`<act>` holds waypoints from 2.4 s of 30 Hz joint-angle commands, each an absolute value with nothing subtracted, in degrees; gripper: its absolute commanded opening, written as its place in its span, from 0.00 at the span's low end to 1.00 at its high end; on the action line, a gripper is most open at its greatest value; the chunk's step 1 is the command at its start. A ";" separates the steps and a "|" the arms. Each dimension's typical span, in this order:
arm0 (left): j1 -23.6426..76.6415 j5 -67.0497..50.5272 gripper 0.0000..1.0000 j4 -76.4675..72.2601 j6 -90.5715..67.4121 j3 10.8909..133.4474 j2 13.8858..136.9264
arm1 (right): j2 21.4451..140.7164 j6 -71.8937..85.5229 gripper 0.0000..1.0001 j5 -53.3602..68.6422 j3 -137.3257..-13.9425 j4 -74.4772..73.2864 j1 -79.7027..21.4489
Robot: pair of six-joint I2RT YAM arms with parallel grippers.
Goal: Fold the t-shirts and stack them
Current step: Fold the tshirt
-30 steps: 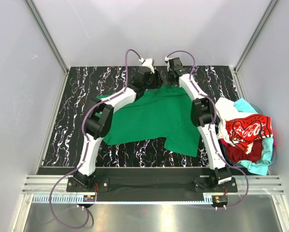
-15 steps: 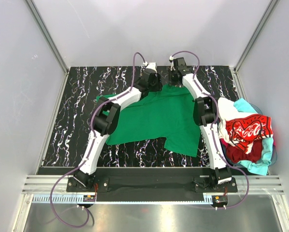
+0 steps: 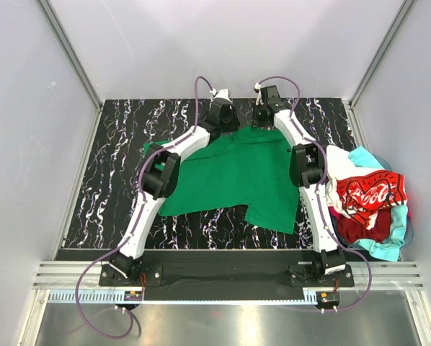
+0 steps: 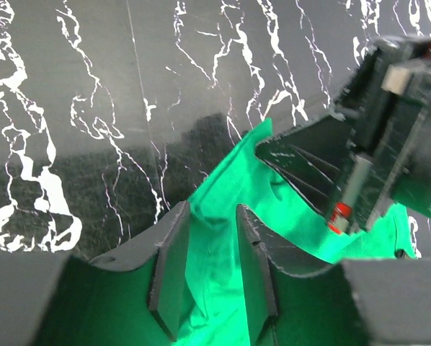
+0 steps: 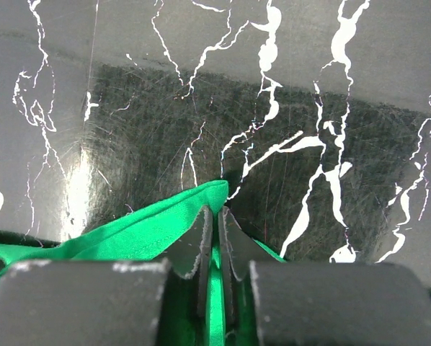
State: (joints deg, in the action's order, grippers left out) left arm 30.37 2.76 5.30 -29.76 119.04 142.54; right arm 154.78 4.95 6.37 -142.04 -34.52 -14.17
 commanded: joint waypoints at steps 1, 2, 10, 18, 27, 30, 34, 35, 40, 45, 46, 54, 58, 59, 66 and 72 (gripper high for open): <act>29.71 0.35 0.36 6.59 -31.11 124.18 144.75 | 154.60 6.06 0.08 8.43 -140.10 -39.38 -13.71; 29.71 -0.34 0.36 6.85 -31.55 124.62 144.93 | 154.51 6.15 0.08 8.70 -140.01 -39.38 -13.54; 29.71 -1.40 0.45 5.12 -32.61 117.70 141.33 | 154.42 7.82 0.06 10.63 -139.57 -39.11 -12.57; 29.62 -1.76 0.25 5.10 -31.73 118.83 141.51 | 154.42 10.37 0.04 11.43 -139.57 -37.80 -12.04; 29.62 -3.24 0.15 2.11 -30.50 114.35 136.41 | 148.11 13.62 0.00 10.55 -132.82 -32.01 -10.11; 29.71 -4.56 0.13 2.37 -30.76 111.98 135.00 | 142.67 14.41 0.00 10.90 -128.25 -30.24 -9.49; 29.71 -5.89 0.13 1.32 -31.64 107.50 132.02 | 137.82 14.24 0.00 11.43 -123.50 -30.67 -9.14; 29.71 -6.32 0.13 0.88 -31.73 106.71 131.66 | 136.77 14.15 0.00 11.08 -120.88 -30.59 -9.14; 30.41 -7.91 0.13 0.18 -32.52 102.31 129.46 | 131.05 15.03 0.00 12.48 -113.48 -28.48 -9.14; 32.07 -9.84 0.13 0.18 -32.52 100.90 128.76 | 129.12 15.99 0.00 14.85 -110.92 -29.62 -9.14; 32.34 -9.67 0.13 0.18 -32.43 99.85 128.41 | 128.85 15.91 0.00 15.03 -110.57 -29.71 -9.14; 33.05 -8.79 0.13 -0.88 -32.70 96.24 125.60 | 128.67 14.50 0.00 16.61 -110.48 -32.43 -9.14; 33.31 -9.67 0.14 -0.44 -32.43 96.94 125.16 | 126.83 14.94 0.00 15.12 -109.52 -32.87 -9.05; 33.40 -10.02 0.14 -0.27 -32.43 96.77 124.81 | 125.70 15.38 0.00 15.12 -108.55 -33.05 -9.05; 34.19 -10.81 0.15 2.46 -32.17 94.92 123.75 | 121.12 17.14 0.00 14.86 -102.84 -36.39 -9.14; 34.72 -12.04 0.18 3.69 -32.43 94.22 123.92 | 117.95 17.58 0.00 15.29 -96.16 -36.12 -9.14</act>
